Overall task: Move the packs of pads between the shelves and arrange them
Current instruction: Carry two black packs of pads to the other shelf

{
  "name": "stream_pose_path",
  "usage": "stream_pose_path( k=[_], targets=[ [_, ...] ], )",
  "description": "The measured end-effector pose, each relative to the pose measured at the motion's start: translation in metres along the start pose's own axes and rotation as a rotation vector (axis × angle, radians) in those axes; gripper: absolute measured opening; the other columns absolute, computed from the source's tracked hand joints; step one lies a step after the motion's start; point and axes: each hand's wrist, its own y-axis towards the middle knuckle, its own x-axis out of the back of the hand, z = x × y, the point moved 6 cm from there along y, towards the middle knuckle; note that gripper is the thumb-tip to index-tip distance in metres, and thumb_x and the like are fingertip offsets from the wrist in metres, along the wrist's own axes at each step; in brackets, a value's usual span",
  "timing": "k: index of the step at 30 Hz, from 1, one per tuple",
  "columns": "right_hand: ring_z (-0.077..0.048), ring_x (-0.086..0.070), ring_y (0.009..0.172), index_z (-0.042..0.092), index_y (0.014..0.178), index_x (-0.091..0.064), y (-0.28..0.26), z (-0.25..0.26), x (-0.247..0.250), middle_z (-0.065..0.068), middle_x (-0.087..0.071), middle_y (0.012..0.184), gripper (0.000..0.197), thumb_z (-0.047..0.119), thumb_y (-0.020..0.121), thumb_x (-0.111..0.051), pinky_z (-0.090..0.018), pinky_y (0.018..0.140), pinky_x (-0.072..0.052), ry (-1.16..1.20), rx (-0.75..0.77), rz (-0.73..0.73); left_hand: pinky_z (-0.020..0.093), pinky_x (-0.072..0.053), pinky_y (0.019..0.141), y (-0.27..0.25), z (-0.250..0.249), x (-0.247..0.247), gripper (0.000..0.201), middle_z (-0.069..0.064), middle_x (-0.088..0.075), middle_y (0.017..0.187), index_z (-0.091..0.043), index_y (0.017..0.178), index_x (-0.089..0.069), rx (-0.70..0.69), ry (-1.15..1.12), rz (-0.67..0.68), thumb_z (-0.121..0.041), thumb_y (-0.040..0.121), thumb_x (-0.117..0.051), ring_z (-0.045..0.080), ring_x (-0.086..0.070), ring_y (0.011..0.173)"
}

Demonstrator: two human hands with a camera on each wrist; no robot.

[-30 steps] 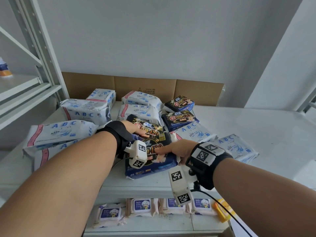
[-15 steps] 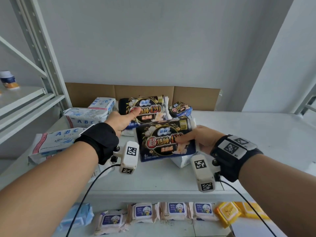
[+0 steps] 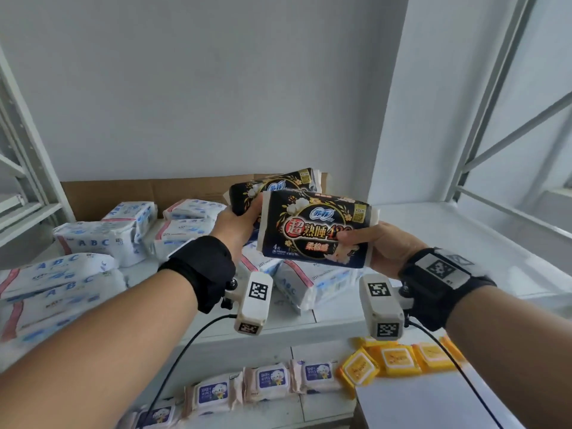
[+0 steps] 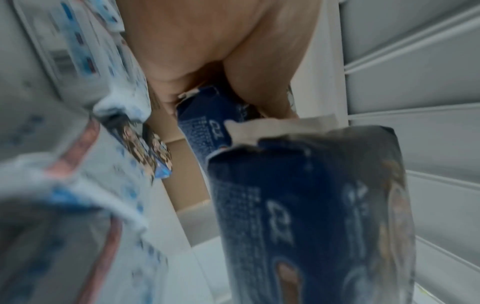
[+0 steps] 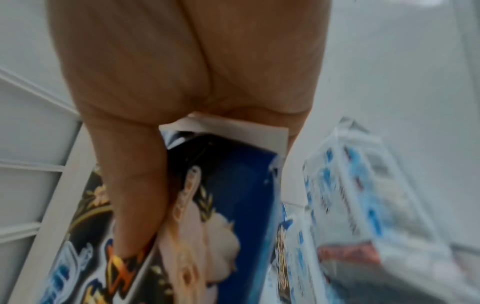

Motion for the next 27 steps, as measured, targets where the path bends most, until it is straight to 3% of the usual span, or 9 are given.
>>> stream_pose_path(
  k=[4, 7, 14, 18, 19, 21, 23, 25, 27],
  targets=[
    [-0.032, -0.071, 0.080, 0.004, 0.102, -0.065, -0.067, 0.010, 0.070, -0.017, -0.073, 0.095, 0.042, 0.000, 0.060, -0.068, -0.040, 0.070, -0.061, 0.035, 0.022, -0.081, 0.040, -0.056, 0.079, -0.048, -0.006, -0.083, 0.037, 0.013, -0.070, 0.105, -0.018, 0.098, -0.064, 0.019, -0.046, 0.068, -0.050, 0.081, -0.064, 0.025, -0.068, 0.090],
    [-0.034, -0.069, 0.081, 0.002, 0.105, -0.064, -0.124, 0.011, 0.134, -0.019, -0.072, 0.099, 0.048, -0.001, 0.057, -0.067, -0.044, 0.076, -0.057, 0.044, 0.018, -0.159, 0.037, -0.056, 0.072, -0.089, -0.006, -0.159, 0.041, 0.013, -0.070, 0.097, -0.010, 0.113, -0.060, 0.071, -0.159, 0.174, -0.037, 0.083, -0.066, 0.025, -0.067, 0.083],
    [-0.032, -0.072, 0.074, 0.003, 0.094, -0.068, -0.241, 0.001, 0.267, -0.018, -0.074, 0.089, 0.033, -0.005, 0.062, -0.064, -0.040, 0.060, -0.060, 0.063, -0.023, -0.263, 0.038, -0.055, 0.070, -0.171, 0.013, -0.304, 0.042, 0.022, -0.066, 0.104, -0.002, 0.116, -0.057, 0.128, -0.157, 0.229, -0.020, 0.081, -0.072, 0.028, -0.064, 0.078],
    [-0.031, -0.073, 0.076, 0.004, 0.096, -0.067, -0.275, -0.002, 0.309, -0.017, -0.074, 0.091, 0.036, -0.001, 0.061, -0.069, -0.041, 0.065, -0.061, -0.015, -0.071, -0.310, 0.023, -0.051, 0.041, -0.196, 0.017, -0.347, 0.035, 0.016, -0.063, 0.090, -0.006, 0.109, -0.056, 0.131, -0.100, 0.221, -0.014, 0.079, -0.074, 0.022, -0.060, 0.062],
    [-0.031, -0.073, 0.075, 0.003, 0.096, -0.066, -0.280, -0.003, 0.317, -0.017, -0.074, 0.089, 0.036, -0.002, 0.060, -0.069, -0.039, 0.060, -0.060, -0.024, -0.086, -0.324, 0.023, -0.052, 0.041, -0.199, 0.018, -0.356, 0.034, 0.015, -0.062, 0.089, -0.008, 0.106, -0.055, 0.136, -0.098, 0.237, -0.012, 0.078, -0.074, 0.021, -0.061, 0.063],
    [-0.034, -0.072, 0.075, 0.002, 0.096, -0.065, -0.288, -0.002, 0.334, -0.018, -0.074, 0.089, 0.033, -0.010, 0.066, -0.065, -0.039, 0.057, -0.059, -0.056, -0.113, -0.360, 0.029, -0.056, 0.059, -0.202, 0.022, -0.374, 0.036, 0.017, -0.064, 0.099, -0.008, 0.105, -0.054, 0.139, -0.061, 0.283, -0.013, 0.076, -0.076, 0.026, -0.063, 0.077],
    [-0.040, -0.069, 0.086, -0.003, 0.104, -0.061, -0.292, -0.003, 0.351, -0.024, -0.071, 0.098, 0.034, -0.020, 0.075, -0.054, -0.049, 0.071, -0.058, -0.100, -0.132, -0.405, 0.030, -0.054, 0.065, -0.202, 0.027, -0.392, 0.044, 0.018, -0.065, 0.109, -0.002, 0.112, -0.057, 0.132, -0.023, 0.339, -0.013, 0.075, -0.078, 0.025, -0.062, 0.084],
    [-0.045, -0.064, 0.099, -0.005, 0.113, -0.057, -0.292, -0.005, 0.367, -0.028, -0.066, 0.108, 0.041, -0.023, 0.076, -0.049, -0.056, 0.088, -0.051, -0.140, -0.145, -0.449, 0.025, -0.052, 0.053, -0.196, 0.034, -0.410, 0.052, 0.019, -0.065, 0.113, 0.000, 0.121, -0.057, 0.133, 0.005, 0.401, -0.013, 0.075, -0.078, 0.024, -0.062, 0.082],
    [-0.046, -0.062, 0.104, -0.008, 0.115, -0.055, -0.291, -0.012, 0.383, -0.028, -0.065, 0.112, 0.046, -0.024, 0.073, -0.053, -0.059, 0.094, -0.046, -0.177, -0.166, -0.481, 0.020, -0.049, 0.047, -0.192, 0.043, -0.426, 0.055, 0.020, -0.065, 0.115, 0.000, 0.123, -0.057, 0.139, 0.027, 0.462, -0.011, 0.074, -0.078, 0.023, -0.061, 0.081]
  ],
)
